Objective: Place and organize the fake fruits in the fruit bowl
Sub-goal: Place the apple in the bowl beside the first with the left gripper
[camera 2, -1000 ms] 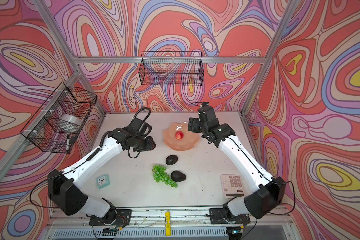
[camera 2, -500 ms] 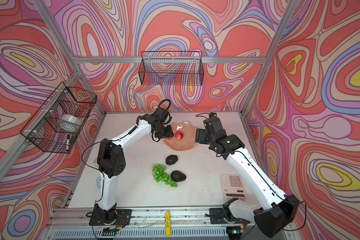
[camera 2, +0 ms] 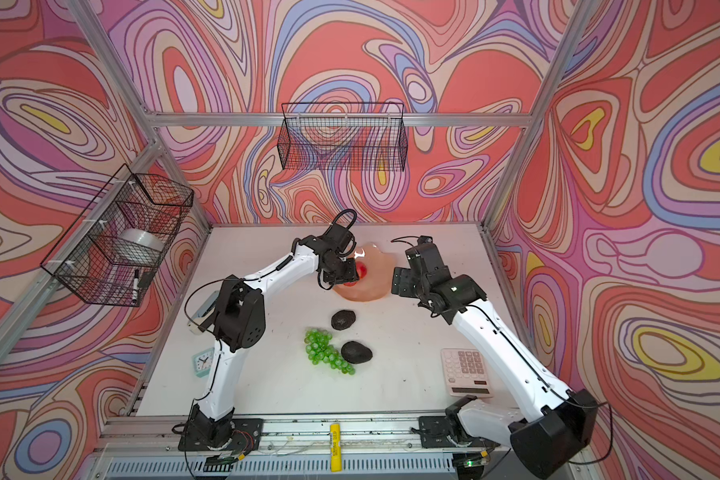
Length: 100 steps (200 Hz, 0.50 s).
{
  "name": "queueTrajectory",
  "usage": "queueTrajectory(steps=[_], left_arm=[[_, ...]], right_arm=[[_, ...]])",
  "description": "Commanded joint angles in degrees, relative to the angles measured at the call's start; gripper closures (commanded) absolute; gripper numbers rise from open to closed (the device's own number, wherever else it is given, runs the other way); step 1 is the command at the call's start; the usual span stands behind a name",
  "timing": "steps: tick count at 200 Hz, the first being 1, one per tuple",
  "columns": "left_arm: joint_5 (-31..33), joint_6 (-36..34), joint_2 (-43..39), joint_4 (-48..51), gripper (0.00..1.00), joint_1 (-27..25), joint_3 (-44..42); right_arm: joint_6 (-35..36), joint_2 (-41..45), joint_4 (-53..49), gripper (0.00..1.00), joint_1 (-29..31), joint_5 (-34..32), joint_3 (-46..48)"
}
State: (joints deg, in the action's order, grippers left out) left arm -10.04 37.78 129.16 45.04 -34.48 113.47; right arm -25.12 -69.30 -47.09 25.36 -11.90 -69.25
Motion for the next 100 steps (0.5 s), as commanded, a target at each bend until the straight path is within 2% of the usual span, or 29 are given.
queueTrajectory(steps=[1, 50, 85, 100], left_arm=[[0.48, 1.77, 1.84, 0.24, 0.56, 0.03, 1.23], [-1.76, 2.89, 2.13, -0.87, 0.34, -0.33, 1.3], [-4.1, 3.51, 0.7, -2.49, 0.26, -0.41, 1.29], [-4.21, 3.78, -0.29, -2.41, 0.25, -0.41, 1.29]], right_arm=[[-0.54, 1.0, 0.41, 0.11, -0.07, 0.56, 1.25], [0.01, 0.57, 0.33, 0.11, -0.06, 0.64, 1.75], [0.31, 0.39, -0.56, 0.11, -0.05, 1.75, 1.84], [0.73, 0.55, -1.21, 0.11, -0.05, 2.84, 1.62]])
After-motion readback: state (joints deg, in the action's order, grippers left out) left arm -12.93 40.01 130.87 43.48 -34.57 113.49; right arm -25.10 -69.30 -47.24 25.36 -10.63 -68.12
